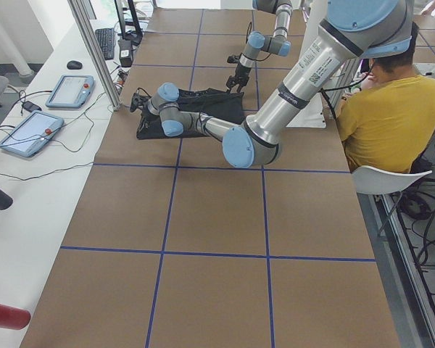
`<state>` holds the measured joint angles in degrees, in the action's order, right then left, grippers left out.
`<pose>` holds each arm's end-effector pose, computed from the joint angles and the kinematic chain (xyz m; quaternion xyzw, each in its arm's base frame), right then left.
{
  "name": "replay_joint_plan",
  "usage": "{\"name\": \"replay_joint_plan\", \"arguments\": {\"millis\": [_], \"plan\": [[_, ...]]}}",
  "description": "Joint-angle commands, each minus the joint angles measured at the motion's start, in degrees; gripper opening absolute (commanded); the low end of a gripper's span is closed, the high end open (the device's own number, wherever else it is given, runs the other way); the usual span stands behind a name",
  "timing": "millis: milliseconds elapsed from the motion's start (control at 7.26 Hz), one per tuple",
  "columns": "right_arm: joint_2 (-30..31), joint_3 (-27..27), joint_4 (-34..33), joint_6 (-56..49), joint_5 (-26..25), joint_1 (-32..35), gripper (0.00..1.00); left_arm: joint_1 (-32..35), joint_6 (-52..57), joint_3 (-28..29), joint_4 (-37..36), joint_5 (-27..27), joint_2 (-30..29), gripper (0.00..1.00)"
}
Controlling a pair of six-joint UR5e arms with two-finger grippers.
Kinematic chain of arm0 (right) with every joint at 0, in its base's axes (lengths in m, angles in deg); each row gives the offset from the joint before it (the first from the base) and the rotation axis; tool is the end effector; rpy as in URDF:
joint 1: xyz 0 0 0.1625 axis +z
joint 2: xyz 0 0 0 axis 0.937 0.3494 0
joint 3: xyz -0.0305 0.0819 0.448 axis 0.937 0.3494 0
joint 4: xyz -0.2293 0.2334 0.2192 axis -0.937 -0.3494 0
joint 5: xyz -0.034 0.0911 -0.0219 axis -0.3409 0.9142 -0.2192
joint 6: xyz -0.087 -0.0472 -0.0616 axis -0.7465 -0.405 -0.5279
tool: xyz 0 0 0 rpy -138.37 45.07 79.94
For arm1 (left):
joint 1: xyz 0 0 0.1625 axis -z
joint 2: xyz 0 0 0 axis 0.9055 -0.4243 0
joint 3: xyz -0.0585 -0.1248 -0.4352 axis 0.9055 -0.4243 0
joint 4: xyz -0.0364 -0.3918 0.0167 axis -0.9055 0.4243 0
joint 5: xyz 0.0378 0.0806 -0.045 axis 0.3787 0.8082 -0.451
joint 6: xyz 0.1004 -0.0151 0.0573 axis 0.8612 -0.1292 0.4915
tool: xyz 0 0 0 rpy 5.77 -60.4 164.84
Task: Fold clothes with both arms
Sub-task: 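Move the right gripper to the shirt's collar corner and grasp it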
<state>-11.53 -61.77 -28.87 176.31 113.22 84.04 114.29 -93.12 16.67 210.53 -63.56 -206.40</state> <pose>-0.5637 -0.3034 0.3395 -0.0247 -0.4811 0.4215 0.7683 0.4461 -0.7035 0.3652 0.2922 0.4704 -0.1444 0.8201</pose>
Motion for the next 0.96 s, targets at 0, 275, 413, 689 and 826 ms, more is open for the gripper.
{"name": "replay_joint_plan", "arguments": {"millis": [0, 275, 413, 689, 826], "plan": [[-0.2, 0.6, -1.1, -0.5, 0.0, 1.0, 0.9, 0.0, 0.0, 0.1, 0.0, 0.0, 0.1, 0.98], [-0.2, 0.6, -2.4, -0.5, 0.0, 1.1, 0.89, 0.0, 0.0, 0.0, 0.0, 0.0, 0.4, 0.98], [-0.1, 0.6, -2.6, -0.5, 0.0, 0.9, 0.89, 0.0, 0.0, 0.0, 0.0, -0.1, 0.4, 0.98], [-0.3, 0.8, -3.3, -0.5, 0.0, 0.4, 0.84, 0.0, 0.0, 0.0, 0.1, 0.0, 1.1, 0.98], [-0.3, 0.8, -3.3, -0.5, -0.1, 0.4, 0.83, 0.0, 0.0, 0.0, 0.1, 0.0, 1.2, 0.98]]}}
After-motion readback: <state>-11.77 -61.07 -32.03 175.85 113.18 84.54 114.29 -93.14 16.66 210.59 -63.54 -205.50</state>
